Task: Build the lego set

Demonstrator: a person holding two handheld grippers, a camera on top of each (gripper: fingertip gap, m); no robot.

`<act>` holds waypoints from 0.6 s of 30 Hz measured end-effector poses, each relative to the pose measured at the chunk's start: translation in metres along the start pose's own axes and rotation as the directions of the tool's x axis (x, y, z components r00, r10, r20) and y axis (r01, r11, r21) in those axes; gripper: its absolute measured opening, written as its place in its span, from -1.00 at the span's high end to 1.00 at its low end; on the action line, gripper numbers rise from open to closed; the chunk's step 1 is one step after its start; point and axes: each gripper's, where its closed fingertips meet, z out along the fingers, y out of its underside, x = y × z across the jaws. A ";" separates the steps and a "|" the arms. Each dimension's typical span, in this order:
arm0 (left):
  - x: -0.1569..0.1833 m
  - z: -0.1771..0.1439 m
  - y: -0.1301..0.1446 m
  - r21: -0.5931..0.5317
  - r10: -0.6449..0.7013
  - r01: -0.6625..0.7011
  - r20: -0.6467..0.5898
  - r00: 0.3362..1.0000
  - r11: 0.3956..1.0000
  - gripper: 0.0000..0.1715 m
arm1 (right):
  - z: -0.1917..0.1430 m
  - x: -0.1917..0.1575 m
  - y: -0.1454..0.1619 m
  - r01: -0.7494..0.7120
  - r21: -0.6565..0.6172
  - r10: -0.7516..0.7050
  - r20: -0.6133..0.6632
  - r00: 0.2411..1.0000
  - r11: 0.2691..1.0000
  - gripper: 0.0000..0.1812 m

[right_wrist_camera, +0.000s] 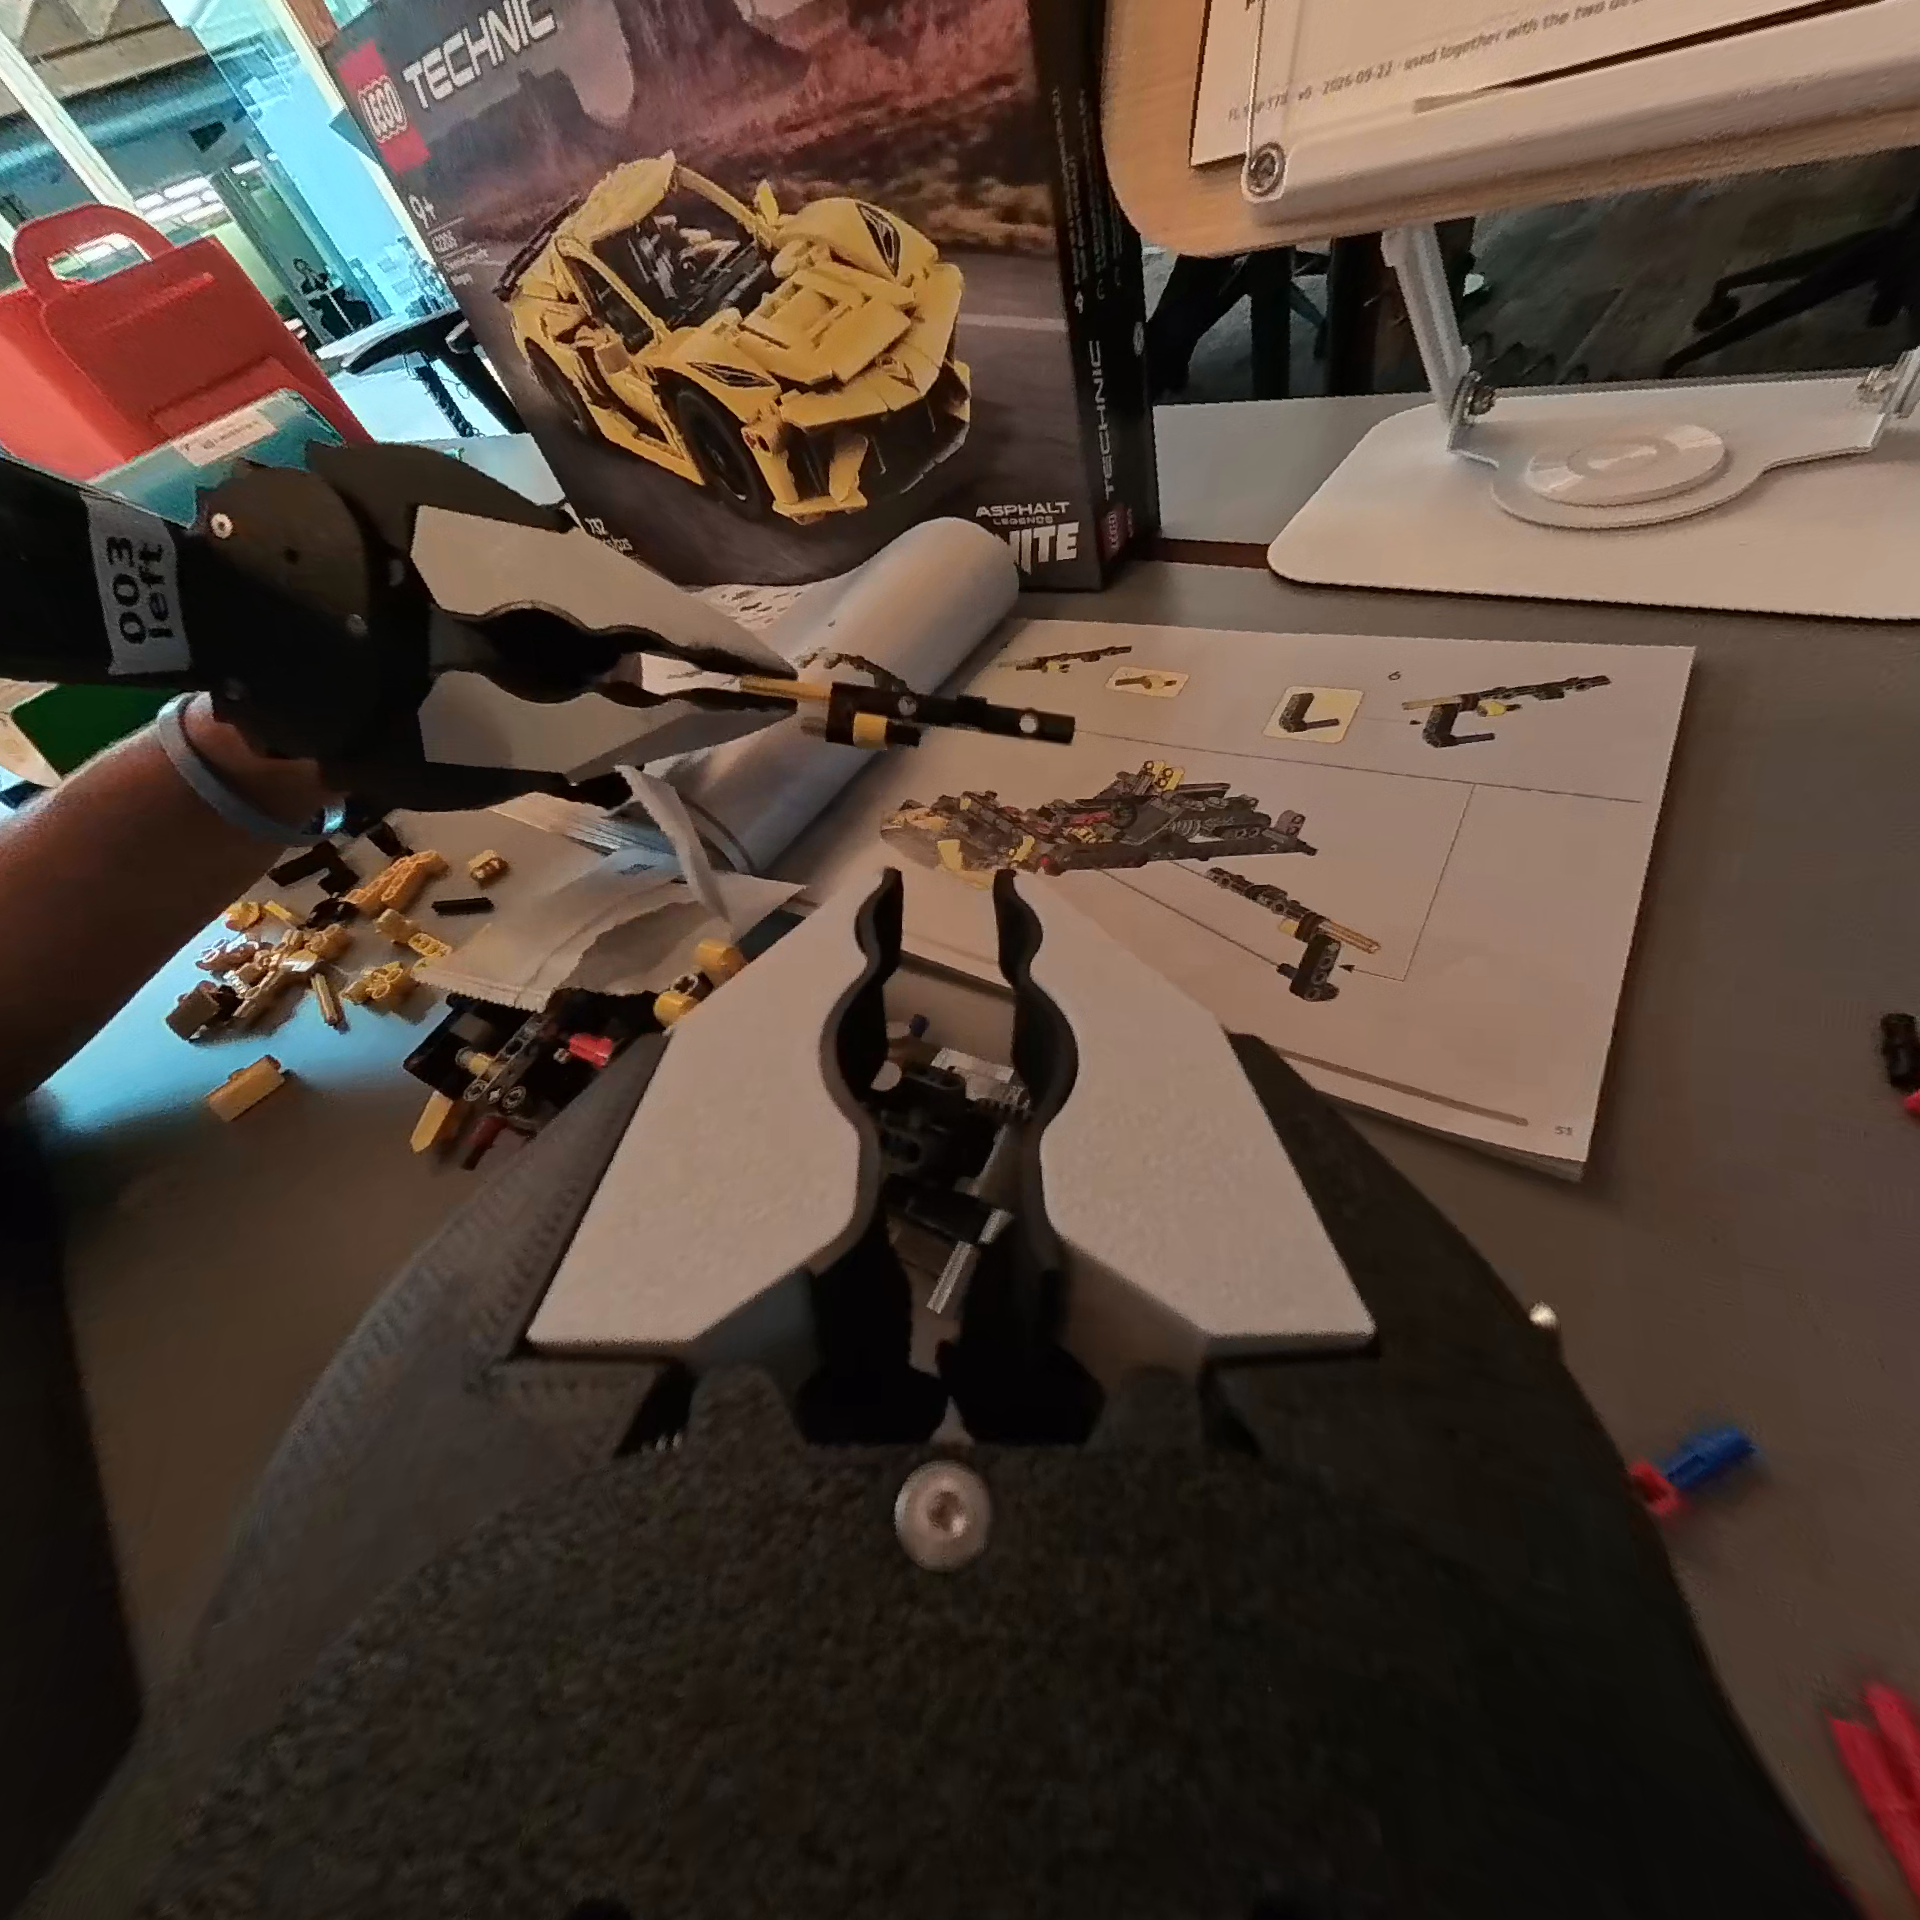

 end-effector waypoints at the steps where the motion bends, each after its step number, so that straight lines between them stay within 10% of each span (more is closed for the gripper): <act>1: -0.001 -0.001 0.000 -0.001 -0.002 0.002 0.005 1.000 1.000 0.98 | 0.000 -0.001 0.000 0.003 0.000 -0.003 0.001 1.000 1.000 0.81; 18: 0.014 -0.002 -0.050 0.002 -0.066 0.066 -0.058 0.996 0.998 0.98 | 0.013 -0.033 -0.007 0.004 0.013 -0.006 0.147 0.989 1.000 0.67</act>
